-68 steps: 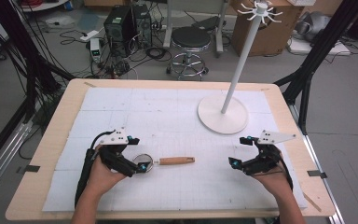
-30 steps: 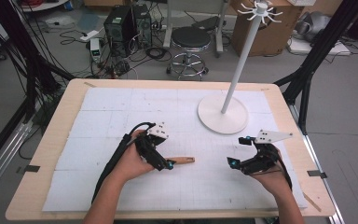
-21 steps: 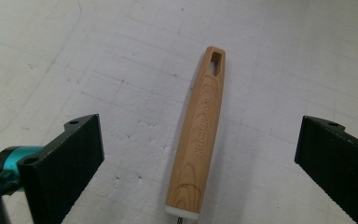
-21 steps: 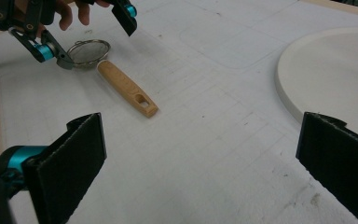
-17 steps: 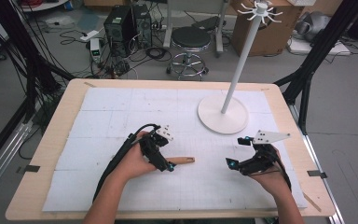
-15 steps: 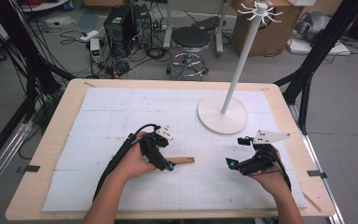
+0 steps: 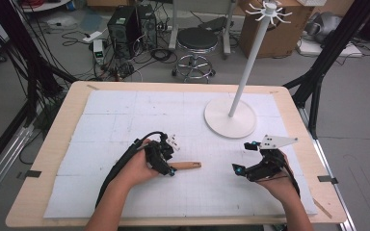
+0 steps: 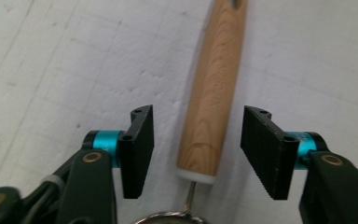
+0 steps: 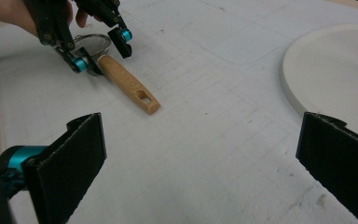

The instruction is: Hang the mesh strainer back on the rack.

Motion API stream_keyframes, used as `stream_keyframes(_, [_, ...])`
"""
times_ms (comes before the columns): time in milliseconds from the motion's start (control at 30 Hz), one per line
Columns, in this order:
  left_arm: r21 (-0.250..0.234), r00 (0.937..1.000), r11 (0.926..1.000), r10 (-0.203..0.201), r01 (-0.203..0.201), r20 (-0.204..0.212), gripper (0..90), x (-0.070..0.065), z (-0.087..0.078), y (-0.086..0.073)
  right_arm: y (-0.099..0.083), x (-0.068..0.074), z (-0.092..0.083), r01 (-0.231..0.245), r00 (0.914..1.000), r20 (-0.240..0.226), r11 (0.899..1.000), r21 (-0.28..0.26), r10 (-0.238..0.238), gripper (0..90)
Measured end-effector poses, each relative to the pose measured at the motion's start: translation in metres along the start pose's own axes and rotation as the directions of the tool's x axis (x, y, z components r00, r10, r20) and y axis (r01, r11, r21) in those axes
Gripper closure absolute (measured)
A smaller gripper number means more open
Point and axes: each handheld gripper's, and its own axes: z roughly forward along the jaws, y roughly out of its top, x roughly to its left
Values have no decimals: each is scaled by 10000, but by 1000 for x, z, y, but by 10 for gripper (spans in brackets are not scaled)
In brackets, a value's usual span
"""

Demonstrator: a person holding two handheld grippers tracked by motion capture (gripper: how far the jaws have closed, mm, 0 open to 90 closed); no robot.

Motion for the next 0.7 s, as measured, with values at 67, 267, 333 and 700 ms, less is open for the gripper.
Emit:
stream_keyframes(67, [345, 10000, 9994, 69, -68, -28, 493, 1, 2, -1, 0, 0, 0, -39, 10000, -22, 10000, 9, 39, 6])
stream_keyframes(267, [1011, 9986, 9937, 512, -493, -162, 554, -2, 2, 7, 0, 0, 1, 28, 10000, 19, 10000, 56, -28, 6])
stream_keyframes(333, [1061, 9988, 9932, 485, -471, -110, 568, -3, 2, 9, 0, 0, 1, 51, 10000, 24, 9999, 88, -51, 6])
stream_keyframes(700, [1133, 9986, 9921, 538, -532, -21, 655, -5, 3, 10, -1, 1, 3, 44, 10000, 12, 9999, 147, -44, 6])
